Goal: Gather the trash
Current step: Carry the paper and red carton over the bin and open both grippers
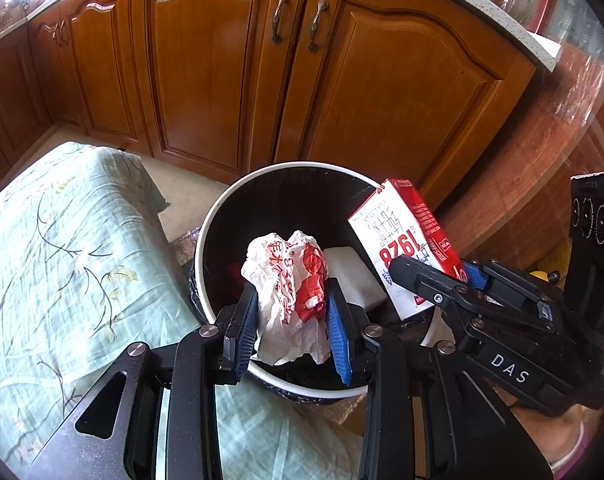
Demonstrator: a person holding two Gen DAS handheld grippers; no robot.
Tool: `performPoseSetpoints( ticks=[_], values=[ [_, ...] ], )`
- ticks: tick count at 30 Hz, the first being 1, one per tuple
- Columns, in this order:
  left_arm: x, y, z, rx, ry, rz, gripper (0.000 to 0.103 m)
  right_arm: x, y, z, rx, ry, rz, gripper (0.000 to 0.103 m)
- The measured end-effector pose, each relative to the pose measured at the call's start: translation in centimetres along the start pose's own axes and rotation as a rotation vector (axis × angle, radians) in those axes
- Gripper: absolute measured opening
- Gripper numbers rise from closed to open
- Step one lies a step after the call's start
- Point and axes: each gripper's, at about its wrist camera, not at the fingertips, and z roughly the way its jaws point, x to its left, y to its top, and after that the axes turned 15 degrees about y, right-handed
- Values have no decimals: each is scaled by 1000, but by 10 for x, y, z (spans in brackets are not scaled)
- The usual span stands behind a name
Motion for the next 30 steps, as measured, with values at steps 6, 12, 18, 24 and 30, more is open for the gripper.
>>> performPoseSetpoints(
  ticks=[6, 12, 18, 24, 30],
  values=[
    [-5, 7, 13, 23, 12, 11, 31, -4, 4, 8, 35, -10, -3, 31],
    [-12, 10, 21, 30, 20, 18, 32, -7, 7, 13, 57, -18, 0, 31],
    [-16, 11, 24, 30, 25, 18, 34, -10, 7, 14, 67, -22, 4, 31],
    [-17, 12, 24, 19, 27, 16, 35, -12, 8, 13, 65, -28, 9, 31],
    [-17, 12, 19, 12, 29, 25, 51, -20, 10, 8, 44, -7, 49, 39]
  ],
)
